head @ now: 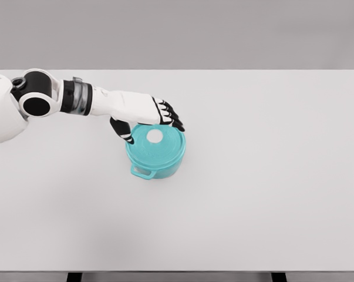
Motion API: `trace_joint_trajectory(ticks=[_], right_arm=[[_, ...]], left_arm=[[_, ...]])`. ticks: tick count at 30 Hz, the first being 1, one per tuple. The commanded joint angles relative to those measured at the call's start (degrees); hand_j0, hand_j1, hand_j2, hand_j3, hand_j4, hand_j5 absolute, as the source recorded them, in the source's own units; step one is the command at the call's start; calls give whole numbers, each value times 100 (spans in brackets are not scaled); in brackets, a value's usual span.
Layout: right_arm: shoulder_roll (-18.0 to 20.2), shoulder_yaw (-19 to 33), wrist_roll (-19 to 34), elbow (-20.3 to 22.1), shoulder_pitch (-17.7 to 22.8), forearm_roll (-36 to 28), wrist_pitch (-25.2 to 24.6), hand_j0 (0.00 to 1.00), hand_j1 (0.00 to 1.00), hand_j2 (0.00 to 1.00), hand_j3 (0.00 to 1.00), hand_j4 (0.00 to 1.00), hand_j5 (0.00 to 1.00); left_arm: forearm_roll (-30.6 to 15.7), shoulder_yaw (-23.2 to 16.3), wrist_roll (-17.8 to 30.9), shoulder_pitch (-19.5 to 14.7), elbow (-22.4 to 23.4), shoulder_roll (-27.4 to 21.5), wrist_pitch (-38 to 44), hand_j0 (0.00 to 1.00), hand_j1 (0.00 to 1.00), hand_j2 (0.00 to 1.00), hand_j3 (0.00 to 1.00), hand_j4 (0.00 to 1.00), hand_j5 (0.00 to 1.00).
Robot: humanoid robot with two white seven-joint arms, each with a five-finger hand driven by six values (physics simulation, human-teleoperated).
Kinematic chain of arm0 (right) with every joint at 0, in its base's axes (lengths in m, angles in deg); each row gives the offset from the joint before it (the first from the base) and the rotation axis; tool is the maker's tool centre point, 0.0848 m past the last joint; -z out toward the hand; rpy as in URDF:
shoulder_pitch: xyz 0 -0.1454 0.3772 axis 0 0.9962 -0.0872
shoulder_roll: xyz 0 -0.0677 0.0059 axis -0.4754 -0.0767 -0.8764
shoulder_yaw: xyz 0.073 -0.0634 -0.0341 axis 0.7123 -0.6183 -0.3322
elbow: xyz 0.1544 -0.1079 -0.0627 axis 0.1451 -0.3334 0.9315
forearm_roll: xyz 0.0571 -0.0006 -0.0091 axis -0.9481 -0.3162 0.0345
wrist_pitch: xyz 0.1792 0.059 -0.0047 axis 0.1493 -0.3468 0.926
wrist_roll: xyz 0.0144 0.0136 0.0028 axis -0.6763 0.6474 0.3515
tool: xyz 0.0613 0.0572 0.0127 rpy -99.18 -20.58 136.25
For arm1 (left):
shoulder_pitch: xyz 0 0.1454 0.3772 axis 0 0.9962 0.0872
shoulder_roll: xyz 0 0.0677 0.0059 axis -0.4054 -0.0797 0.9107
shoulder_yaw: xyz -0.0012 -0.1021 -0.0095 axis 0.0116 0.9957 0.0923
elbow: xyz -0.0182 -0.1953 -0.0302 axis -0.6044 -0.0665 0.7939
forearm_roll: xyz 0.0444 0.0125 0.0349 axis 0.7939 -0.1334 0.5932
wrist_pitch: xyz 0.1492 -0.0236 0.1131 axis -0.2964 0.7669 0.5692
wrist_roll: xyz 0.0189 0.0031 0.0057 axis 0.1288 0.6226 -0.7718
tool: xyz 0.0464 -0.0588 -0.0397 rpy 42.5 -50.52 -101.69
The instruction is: Open the lid of the pot with left arm
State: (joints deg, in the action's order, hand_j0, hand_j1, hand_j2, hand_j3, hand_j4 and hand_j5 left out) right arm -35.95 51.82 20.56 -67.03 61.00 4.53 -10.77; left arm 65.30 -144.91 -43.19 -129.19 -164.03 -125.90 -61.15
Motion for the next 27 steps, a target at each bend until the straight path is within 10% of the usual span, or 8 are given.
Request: trace_joint_trajectory(ticks=[1, 12, 27], right_arm=[[0, 1, 2, -5, 0, 2, 2, 100, 100, 100, 100, 100, 100], [0, 1, 2, 4, 0, 2, 2, 100, 100, 100, 100, 100, 100], [0, 1, 2, 4, 0, 2, 2, 100, 100, 100, 100, 100, 100]], left_arm=[[58, -11, -2, 0, 2, 6, 13, 100, 100, 100, 100, 100, 100], [6, -46, -19, 62, -77, -37, 13, 51, 51, 51, 51, 51, 51], [-258, 174, -28, -97, -288, -1259, 13, 44, 44, 44, 44, 44, 44]])
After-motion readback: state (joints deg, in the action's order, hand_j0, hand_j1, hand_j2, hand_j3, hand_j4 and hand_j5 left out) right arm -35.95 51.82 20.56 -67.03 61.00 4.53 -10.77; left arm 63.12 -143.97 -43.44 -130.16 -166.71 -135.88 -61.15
